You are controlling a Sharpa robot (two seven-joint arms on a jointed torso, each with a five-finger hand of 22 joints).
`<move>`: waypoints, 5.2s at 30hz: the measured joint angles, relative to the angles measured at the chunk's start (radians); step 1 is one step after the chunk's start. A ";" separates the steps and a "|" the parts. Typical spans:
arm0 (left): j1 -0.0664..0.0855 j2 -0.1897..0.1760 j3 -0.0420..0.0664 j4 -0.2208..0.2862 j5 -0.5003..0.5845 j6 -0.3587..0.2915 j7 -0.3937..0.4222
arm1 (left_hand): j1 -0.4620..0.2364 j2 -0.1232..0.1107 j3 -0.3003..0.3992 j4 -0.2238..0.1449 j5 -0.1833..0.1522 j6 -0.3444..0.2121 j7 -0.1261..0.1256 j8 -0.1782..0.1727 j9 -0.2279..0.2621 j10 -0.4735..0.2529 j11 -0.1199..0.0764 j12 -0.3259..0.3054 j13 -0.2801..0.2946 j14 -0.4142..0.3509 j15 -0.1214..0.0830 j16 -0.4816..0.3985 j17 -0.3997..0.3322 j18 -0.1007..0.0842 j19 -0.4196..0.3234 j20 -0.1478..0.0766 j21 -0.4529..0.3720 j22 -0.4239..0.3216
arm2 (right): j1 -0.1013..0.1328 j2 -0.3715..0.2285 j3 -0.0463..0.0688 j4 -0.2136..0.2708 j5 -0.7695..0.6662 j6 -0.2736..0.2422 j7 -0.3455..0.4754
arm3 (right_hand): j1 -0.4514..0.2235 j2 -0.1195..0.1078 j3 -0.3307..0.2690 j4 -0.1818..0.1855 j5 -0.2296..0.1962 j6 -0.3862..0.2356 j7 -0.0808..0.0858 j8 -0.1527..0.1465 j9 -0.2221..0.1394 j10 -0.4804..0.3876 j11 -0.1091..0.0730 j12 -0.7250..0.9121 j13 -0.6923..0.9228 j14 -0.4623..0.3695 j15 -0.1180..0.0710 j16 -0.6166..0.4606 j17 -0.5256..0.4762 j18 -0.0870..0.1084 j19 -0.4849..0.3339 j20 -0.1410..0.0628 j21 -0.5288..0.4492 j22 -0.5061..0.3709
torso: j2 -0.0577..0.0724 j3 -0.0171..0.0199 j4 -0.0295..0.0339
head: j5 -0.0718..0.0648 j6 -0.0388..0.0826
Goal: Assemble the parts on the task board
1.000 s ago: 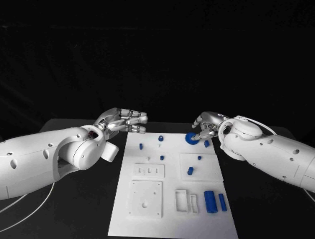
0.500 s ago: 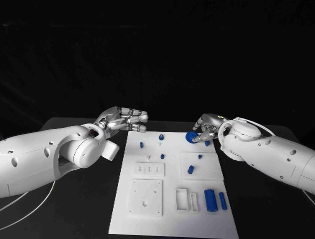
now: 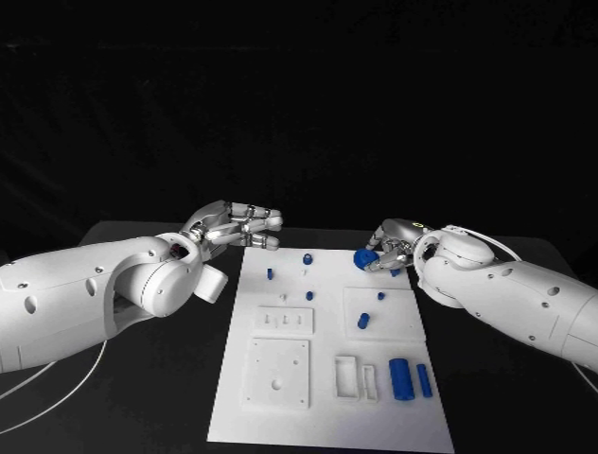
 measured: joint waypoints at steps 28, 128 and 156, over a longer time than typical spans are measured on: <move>0.000 0.003 -0.001 -0.005 0.000 0.002 -0.006 | 0.000 0.000 0.000 0.000 -0.002 0.000 0.000 0.000 0.000 -0.003 -0.003 0.000 0.000 0.000 0.000 0.000 0.000 0.000 0.000 0.000 0.000 -0.001 | 0.000 0.007 -0.006 0.001 -0.003 -0.010 0.010 | -0.042 0.058 0.183 -0.083 -0.035 0.115 -0.038 -0.003 0.001 0.007 -0.022 -0.004 0.004 0.005 -0.016 -0.020 -0.001 -0.021 -0.003 -0.012 0.000 0.000 | -0.001 0.0006 -0.0012 | 0.003 -0.003; 0.000 0.029 -0.002 -0.027 -0.002 0.005 -0.010 | 0.000 0.000 -0.004 0.004 -0.006 0.000 0.000 0.000 0.000 -0.006 0.001 0.000 0.000 0.000 0.000 0.000 0.000 0.000 0.000 0.000 0.000 0.000 | -0.020 0.182 -0.093 0.077 -0.267 -0.228 -0.031 | -0.047 0.018 0.192 -0.039 -0.020 0.141 -0.042 -0.003 0.005 0.027 -0.030 -0.013 0.011 0.007 -0.021 -0.037 -0.007 -0.024 0.000 -0.021 0.019 0.000 | 0.003 0.0013 0.0024 | 0.035 -0.021; 0.000 0.030 -0.002 -0.034 -0.002 0.008 -0.010 | 0.000 0.000 -0.004 0.004 -0.006 0.000 0.000 0.000 0.000 -0.006 0.001 0.000 0.000 0.000 0.000 0.000 0.000 0.000 0.000 0.000 0.000 0.000 | -0.027 0.166 -0.095 0.094 -0.273 -0.254 -0.042 | -0.041 0.014 0.189 -0.036 -0.023 0.141 -0.042 -0.003 0.004 0.027 -0.030 -0.017 0.008 0.007 -0.021 -0.041 -0.008 -0.024 0.000 -0.021 0.019 0.000 | 0.003 0.0023 0.0024 | 0.034 -0.027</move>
